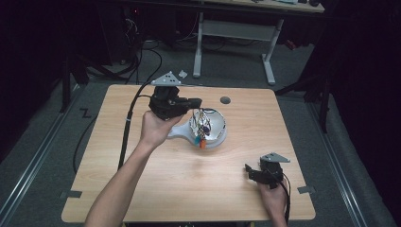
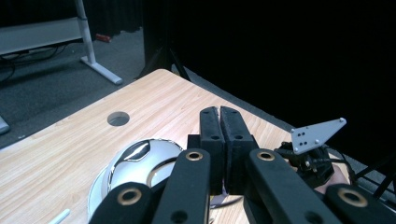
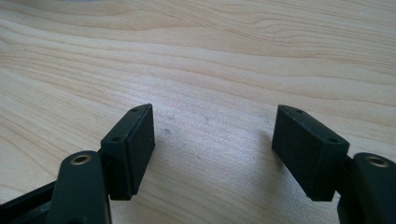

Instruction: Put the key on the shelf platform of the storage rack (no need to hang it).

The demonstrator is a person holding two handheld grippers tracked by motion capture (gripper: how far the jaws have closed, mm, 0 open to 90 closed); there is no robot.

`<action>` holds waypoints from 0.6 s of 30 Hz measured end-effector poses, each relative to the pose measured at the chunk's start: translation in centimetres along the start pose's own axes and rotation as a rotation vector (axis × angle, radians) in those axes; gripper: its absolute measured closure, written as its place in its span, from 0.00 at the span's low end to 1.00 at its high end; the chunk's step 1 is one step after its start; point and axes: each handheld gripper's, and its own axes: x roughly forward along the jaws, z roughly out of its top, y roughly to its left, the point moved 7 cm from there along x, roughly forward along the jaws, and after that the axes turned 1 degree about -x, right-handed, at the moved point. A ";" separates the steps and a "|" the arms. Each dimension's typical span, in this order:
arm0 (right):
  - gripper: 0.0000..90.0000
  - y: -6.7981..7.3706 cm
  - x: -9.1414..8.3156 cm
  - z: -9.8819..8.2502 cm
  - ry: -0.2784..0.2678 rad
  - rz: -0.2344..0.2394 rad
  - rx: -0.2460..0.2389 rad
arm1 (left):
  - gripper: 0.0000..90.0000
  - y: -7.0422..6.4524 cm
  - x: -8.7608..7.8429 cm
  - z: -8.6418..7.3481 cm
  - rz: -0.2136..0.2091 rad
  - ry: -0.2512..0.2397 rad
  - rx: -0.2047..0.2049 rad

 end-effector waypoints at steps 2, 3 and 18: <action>0.33 0.0 0.0 0.0 0.000 0.000 0.000 | 0.99 0.0 0.4 0.2 0.003 -0.012 0.006; 0.33 0.0 0.0 0.0 0.001 0.000 0.000 | 0.99 -0.1 0.6 0.2 0.002 -0.011 0.012; 0.33 0.0 0.0 0.0 0.001 0.000 0.000 | 0.99 -0.5 3.1 1.0 0.021 -0.040 -0.019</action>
